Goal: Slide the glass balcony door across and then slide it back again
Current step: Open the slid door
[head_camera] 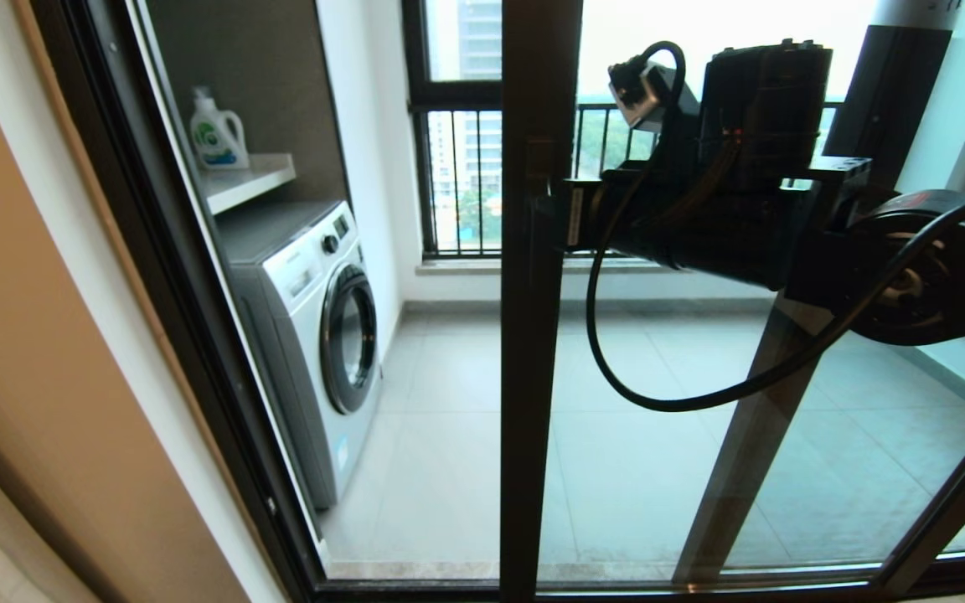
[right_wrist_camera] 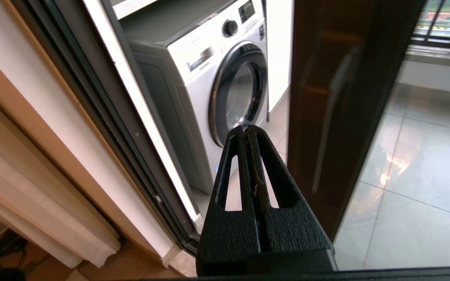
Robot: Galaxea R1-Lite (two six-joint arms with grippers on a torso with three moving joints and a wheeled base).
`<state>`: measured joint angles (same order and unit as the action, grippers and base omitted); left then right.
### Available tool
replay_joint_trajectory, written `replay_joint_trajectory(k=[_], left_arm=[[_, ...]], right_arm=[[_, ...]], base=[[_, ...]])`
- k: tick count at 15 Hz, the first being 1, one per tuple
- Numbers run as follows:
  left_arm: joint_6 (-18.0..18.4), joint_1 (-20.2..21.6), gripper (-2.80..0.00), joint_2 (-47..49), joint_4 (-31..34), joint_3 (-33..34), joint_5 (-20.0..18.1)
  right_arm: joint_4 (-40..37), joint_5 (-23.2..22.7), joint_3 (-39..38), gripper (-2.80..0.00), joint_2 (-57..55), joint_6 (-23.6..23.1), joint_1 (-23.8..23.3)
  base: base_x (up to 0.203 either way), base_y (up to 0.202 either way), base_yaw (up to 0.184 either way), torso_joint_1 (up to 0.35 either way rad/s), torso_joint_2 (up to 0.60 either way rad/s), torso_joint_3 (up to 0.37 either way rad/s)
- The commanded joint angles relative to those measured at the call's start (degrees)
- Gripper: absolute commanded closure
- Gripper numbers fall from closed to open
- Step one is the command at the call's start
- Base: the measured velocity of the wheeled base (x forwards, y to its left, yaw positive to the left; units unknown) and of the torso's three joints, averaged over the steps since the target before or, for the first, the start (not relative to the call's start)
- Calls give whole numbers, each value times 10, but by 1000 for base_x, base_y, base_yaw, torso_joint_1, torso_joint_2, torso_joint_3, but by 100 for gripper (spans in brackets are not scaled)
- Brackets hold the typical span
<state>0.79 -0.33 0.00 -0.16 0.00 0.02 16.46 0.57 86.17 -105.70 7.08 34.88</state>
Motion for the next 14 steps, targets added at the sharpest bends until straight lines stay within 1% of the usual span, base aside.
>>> replay_joint_trajectory(k=[1,5,11,13,14], left_arm=[[0,0,0,1,0,0,1],[0,0,0,1,0,0,0],[0,0,0,1,0,0,0],[0,0,0,1,0,0,0],[0,0,0,1,0,0,1]], right_arm=[[1,0,49,0,-56,0,4],[-20,1,138,0,-125,2,4],[-25,12,221,0,-181,2,-4],[-43,13,252,0,-192,1,-16],[-47,13,253,0,-193,1,-22]], base=[[0,0,0,0,0,0],[0,0,0,0,0,0],[0,0,0,0,0,0],[0,0,0,0,0,0],[0,0,0,0,0,0]])
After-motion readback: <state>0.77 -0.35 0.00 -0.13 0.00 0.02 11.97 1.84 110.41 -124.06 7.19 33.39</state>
